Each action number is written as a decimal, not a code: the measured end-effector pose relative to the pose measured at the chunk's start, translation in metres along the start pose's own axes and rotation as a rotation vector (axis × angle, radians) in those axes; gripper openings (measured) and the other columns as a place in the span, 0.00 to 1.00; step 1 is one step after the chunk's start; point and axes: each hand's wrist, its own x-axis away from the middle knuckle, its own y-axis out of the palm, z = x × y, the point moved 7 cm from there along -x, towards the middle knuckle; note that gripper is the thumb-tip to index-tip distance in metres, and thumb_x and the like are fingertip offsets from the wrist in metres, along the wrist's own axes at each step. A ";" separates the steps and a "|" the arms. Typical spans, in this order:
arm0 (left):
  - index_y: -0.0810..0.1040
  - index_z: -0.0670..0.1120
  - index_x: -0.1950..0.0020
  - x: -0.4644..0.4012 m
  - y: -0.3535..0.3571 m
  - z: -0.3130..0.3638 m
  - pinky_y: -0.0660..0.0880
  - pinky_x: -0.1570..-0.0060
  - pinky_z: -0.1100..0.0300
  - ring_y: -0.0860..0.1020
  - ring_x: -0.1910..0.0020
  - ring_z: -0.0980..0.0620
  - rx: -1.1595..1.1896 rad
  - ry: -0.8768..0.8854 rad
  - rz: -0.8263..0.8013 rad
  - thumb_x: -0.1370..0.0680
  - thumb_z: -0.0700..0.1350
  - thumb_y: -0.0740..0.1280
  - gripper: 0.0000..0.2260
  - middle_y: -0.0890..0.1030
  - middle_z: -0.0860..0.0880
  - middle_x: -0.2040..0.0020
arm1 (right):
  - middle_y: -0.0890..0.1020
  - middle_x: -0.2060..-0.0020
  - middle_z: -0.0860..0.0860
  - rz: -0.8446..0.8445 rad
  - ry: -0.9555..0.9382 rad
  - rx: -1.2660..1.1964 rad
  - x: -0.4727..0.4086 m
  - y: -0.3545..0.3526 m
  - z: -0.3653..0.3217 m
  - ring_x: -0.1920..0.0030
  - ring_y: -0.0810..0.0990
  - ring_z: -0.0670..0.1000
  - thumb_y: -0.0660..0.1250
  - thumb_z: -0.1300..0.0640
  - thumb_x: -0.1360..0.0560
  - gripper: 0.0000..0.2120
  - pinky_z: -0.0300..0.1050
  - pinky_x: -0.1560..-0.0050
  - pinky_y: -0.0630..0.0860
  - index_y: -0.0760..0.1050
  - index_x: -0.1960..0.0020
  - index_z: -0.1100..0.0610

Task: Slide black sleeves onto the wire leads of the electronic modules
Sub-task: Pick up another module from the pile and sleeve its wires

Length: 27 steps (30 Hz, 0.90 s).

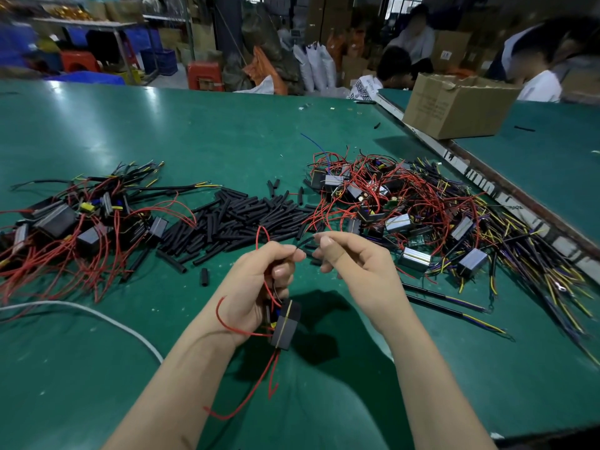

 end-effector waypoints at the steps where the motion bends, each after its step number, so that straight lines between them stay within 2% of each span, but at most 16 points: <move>1: 0.80 0.48 0.72 0.000 0.001 0.000 0.58 0.77 0.67 0.60 0.78 0.58 -0.012 -0.001 -0.006 0.23 0.43 0.60 0.18 0.63 0.55 0.77 | 0.84 0.64 0.45 0.004 -0.002 -0.003 0.000 0.000 0.000 0.65 0.78 0.42 0.66 0.56 0.23 0.07 0.30 0.61 0.72 0.81 0.54 0.46; 6: 0.81 0.48 0.71 0.000 0.002 0.000 0.57 0.75 0.66 0.60 0.78 0.58 -0.054 0.006 -0.012 0.23 0.43 0.60 0.18 0.63 0.55 0.76 | 0.82 0.65 0.44 0.039 -0.034 0.034 -0.001 -0.003 0.002 0.65 0.78 0.42 0.66 0.59 0.23 0.09 0.34 0.59 0.74 0.80 0.56 0.46; 8: 0.81 0.48 0.71 0.000 0.002 -0.001 0.57 0.76 0.66 0.60 0.78 0.58 -0.066 0.005 -0.007 0.23 0.43 0.60 0.18 0.63 0.55 0.77 | 0.81 0.65 0.44 0.070 -0.071 0.118 -0.001 -0.004 0.003 0.64 0.77 0.43 0.66 0.59 0.23 0.09 0.37 0.59 0.74 0.79 0.57 0.47; 11: 0.82 0.49 0.70 -0.001 -0.001 -0.001 0.60 0.76 0.66 0.61 0.77 0.58 -0.115 0.024 0.008 0.23 0.44 0.61 0.17 0.64 0.55 0.76 | 0.78 0.63 0.47 0.118 -0.326 0.420 0.003 -0.004 -0.011 0.63 0.73 0.43 0.65 0.60 0.23 0.05 0.33 0.61 0.68 0.79 0.56 0.55; 13: 0.82 0.49 0.70 -0.001 -0.002 0.002 0.60 0.74 0.65 0.61 0.77 0.58 -0.153 0.050 0.019 0.23 0.44 0.61 0.17 0.64 0.56 0.76 | 0.78 0.61 0.49 0.134 -0.457 0.557 0.005 -0.004 -0.016 0.62 0.74 0.47 0.64 0.61 0.24 0.05 0.39 0.60 0.72 0.79 0.55 0.59; 15: 0.82 0.49 0.70 -0.001 -0.003 0.004 0.59 0.74 0.65 0.61 0.77 0.58 -0.172 0.072 0.029 0.23 0.44 0.62 0.17 0.64 0.56 0.77 | 0.78 0.60 0.50 0.138 -0.521 0.613 0.007 -0.004 -0.017 0.62 0.75 0.51 0.64 0.62 0.24 0.05 0.49 0.60 0.74 0.78 0.54 0.61; 16: 0.82 0.49 0.71 -0.001 -0.004 0.005 0.59 0.74 0.65 0.61 0.77 0.58 -0.176 0.078 0.033 0.23 0.44 0.62 0.17 0.64 0.56 0.77 | 0.78 0.60 0.50 0.140 -0.535 0.624 0.007 -0.004 -0.018 0.62 0.75 0.51 0.64 0.62 0.24 0.05 0.50 0.61 0.74 0.78 0.54 0.61; 18: 0.82 0.49 0.71 -0.001 -0.004 0.007 0.58 0.73 0.64 0.60 0.77 0.58 -0.186 0.081 0.037 0.23 0.43 0.62 0.18 0.63 0.56 0.77 | 0.78 0.60 0.50 0.143 -0.537 0.616 0.007 -0.004 -0.018 0.62 0.74 0.50 0.64 0.63 0.24 0.04 0.49 0.60 0.74 0.78 0.55 0.61; 21: 0.82 0.48 0.71 0.000 -0.001 0.008 0.55 0.73 0.64 0.59 0.77 0.58 -0.178 0.073 0.016 0.22 0.43 0.61 0.19 0.63 0.56 0.77 | 0.77 0.62 0.48 0.151 -0.510 0.553 0.005 -0.006 -0.019 0.63 0.73 0.45 0.65 0.63 0.25 0.04 0.35 0.60 0.69 0.77 0.57 0.60; 23: 0.83 0.47 0.70 0.001 0.002 0.007 0.53 0.73 0.63 0.59 0.77 0.59 -0.180 0.071 -0.005 0.22 0.42 0.61 0.18 0.63 0.55 0.77 | 0.76 0.63 0.44 0.117 -0.405 0.440 0.002 -0.010 -0.012 0.63 0.72 0.41 0.64 0.62 0.25 0.04 0.29 0.61 0.65 0.77 0.58 0.57; 25: 0.84 0.45 0.67 0.001 0.003 0.006 0.52 0.75 0.65 0.58 0.78 0.59 -0.215 0.087 -0.010 0.22 0.41 0.61 0.17 0.64 0.55 0.77 | 0.76 0.64 0.41 0.054 -0.213 0.314 -0.003 -0.012 0.000 0.63 0.72 0.40 0.64 0.57 0.26 0.05 0.31 0.64 0.66 0.76 0.60 0.51; 27: 0.82 0.42 0.64 0.000 0.003 0.005 0.56 0.78 0.69 0.60 0.79 0.60 -0.279 0.126 -0.010 0.21 0.39 0.61 0.14 0.66 0.55 0.78 | 0.78 0.62 0.39 0.057 -0.133 0.251 -0.004 -0.013 0.005 0.62 0.74 0.39 0.63 0.54 0.27 0.05 0.33 0.65 0.67 0.76 0.59 0.47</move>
